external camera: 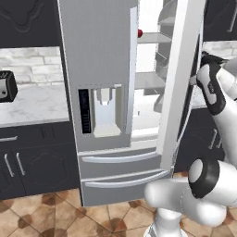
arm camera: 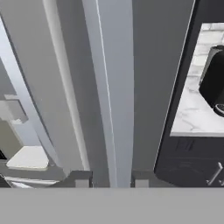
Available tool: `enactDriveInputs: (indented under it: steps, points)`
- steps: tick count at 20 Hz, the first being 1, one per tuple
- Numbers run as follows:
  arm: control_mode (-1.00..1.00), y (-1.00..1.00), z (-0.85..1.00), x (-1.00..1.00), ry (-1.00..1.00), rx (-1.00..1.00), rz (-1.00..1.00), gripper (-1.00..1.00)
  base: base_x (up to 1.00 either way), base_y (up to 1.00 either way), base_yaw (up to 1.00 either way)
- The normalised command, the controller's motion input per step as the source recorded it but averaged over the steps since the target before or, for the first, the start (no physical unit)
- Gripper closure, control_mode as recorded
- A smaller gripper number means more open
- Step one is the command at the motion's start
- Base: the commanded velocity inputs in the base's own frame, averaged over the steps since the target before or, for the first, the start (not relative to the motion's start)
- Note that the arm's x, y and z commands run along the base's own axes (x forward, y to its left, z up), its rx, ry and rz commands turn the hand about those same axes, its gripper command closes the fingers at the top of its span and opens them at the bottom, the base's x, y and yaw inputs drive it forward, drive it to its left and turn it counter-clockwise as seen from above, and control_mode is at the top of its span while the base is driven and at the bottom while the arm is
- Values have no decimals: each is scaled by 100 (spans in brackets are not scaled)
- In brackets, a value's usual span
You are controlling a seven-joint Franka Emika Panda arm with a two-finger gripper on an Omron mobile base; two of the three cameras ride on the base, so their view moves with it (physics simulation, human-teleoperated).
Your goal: Retrieve the apple and banana from the fridge and place them into the bowl on the dining table.
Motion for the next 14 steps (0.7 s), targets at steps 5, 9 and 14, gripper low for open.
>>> enactDriveInputs:
  steps: [5, 9, 14]
  points:
    - [-100, -11, 45, -83, 3, -15, -6, -100, 0, 0, 0]
    - [-100, 59, 33, -67, 0, -33, -1, -100, 0, 0, 0]
    - [-100, 99, 7, -28, 0, -41, 1, -100, 0, 0, 0]
